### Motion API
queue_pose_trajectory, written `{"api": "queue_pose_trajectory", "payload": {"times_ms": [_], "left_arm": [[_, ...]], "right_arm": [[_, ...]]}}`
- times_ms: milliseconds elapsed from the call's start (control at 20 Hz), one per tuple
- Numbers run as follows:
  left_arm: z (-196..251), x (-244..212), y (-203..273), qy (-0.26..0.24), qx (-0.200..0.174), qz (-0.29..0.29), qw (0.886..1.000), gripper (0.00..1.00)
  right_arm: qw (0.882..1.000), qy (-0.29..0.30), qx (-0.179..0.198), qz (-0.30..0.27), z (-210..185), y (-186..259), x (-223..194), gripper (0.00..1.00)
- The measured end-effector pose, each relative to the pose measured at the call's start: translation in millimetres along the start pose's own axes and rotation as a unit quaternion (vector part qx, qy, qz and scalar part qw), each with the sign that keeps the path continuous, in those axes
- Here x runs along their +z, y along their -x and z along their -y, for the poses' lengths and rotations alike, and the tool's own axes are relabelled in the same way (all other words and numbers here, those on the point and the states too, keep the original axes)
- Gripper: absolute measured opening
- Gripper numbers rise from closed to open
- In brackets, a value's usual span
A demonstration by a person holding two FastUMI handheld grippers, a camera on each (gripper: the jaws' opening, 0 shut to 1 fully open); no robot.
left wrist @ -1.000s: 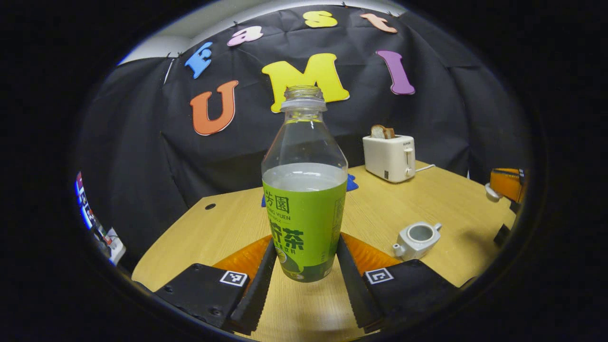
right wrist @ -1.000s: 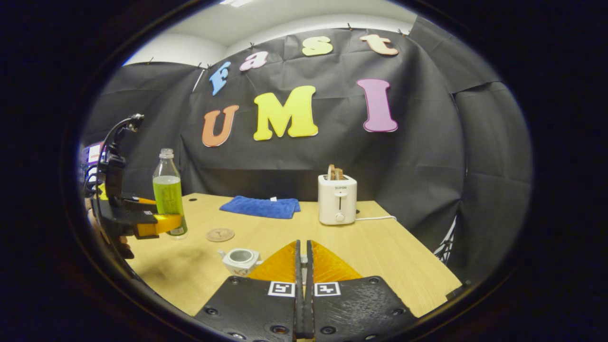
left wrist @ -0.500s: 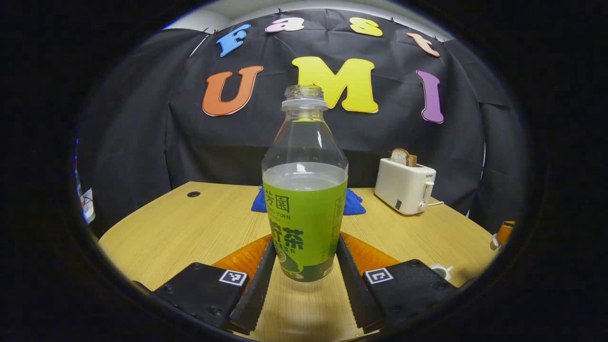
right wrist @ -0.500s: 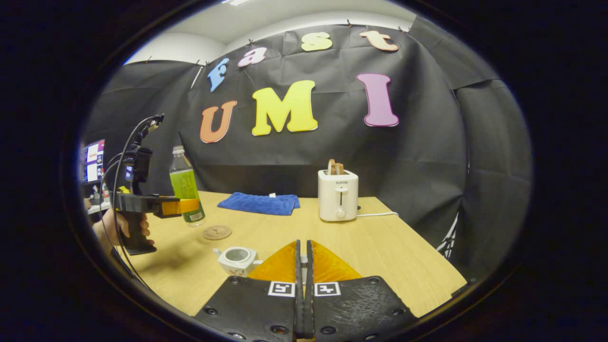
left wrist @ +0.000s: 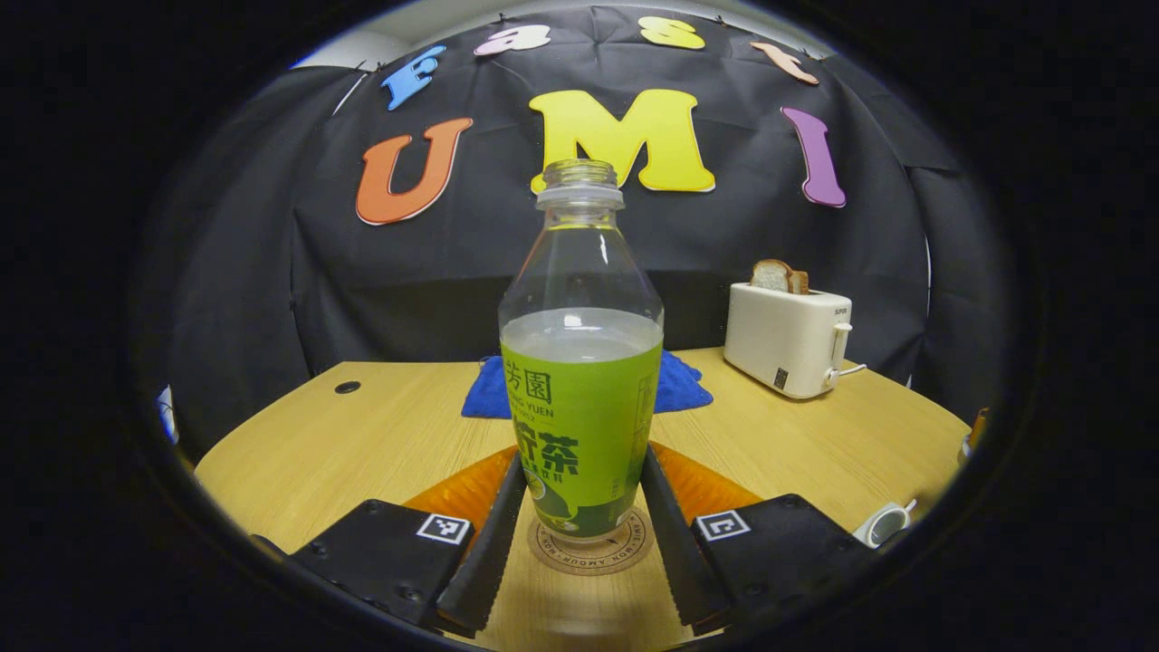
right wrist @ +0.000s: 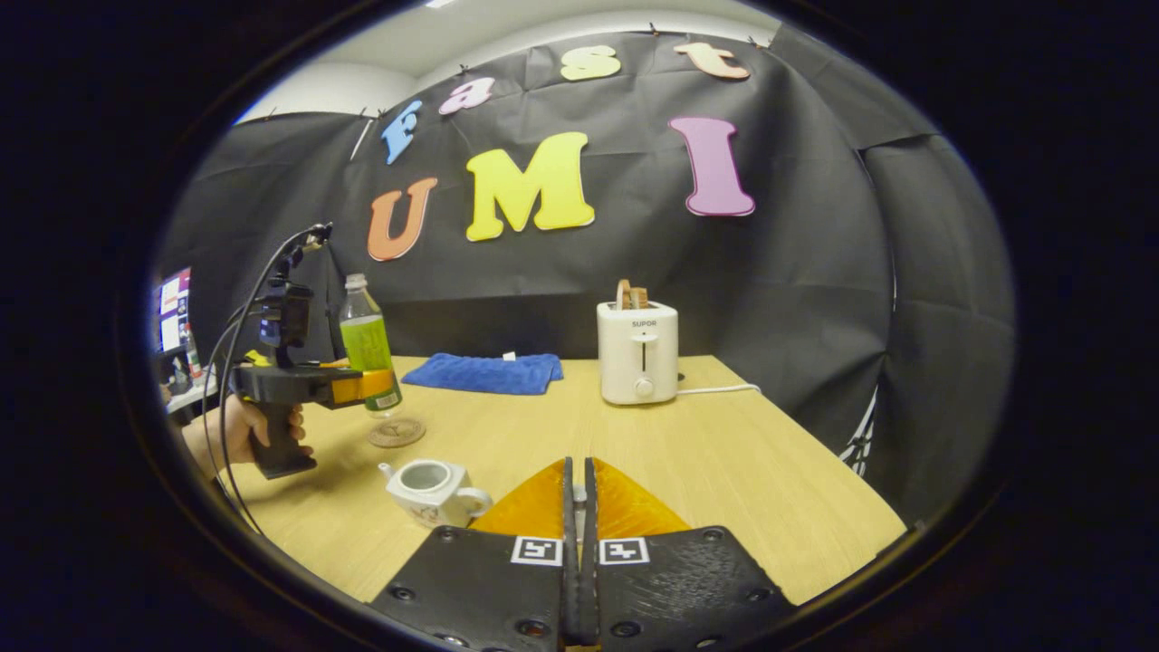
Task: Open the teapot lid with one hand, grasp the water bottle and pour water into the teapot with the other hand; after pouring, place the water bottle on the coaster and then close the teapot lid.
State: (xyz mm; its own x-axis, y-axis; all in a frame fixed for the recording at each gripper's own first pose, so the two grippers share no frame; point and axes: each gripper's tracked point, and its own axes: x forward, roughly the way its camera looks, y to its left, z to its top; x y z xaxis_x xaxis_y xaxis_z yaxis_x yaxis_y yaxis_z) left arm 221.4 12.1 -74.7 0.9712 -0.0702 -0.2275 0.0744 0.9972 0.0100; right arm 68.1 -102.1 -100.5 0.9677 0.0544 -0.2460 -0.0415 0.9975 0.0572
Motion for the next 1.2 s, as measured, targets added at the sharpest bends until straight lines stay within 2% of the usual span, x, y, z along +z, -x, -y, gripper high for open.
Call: {"api": "queue_pose_trajectory", "payload": {"times_ms": [950, 1100, 1200], "left_arm": [[5.2, -31.7, -11.9, -0.003, -0.015, -0.046, 0.999, 0.8], [5.6, -33.1, -5.9, -0.002, -0.017, -0.053, 0.998, 1.0], [4.3, -37.0, 2.1, -0.003, -0.016, -0.059, 0.998, 1.0]], "right_arm": [[1.0, -0.005, 0.002, -0.009, -0.8, -5.9, -8.7, 0.0], [1.0, -0.005, 0.003, -0.008, -2.8, -5.1, -6.1, 0.0], [1.0, -0.005, 0.006, -0.005, -6.5, -3.5, -4.2, 0.0]]}}
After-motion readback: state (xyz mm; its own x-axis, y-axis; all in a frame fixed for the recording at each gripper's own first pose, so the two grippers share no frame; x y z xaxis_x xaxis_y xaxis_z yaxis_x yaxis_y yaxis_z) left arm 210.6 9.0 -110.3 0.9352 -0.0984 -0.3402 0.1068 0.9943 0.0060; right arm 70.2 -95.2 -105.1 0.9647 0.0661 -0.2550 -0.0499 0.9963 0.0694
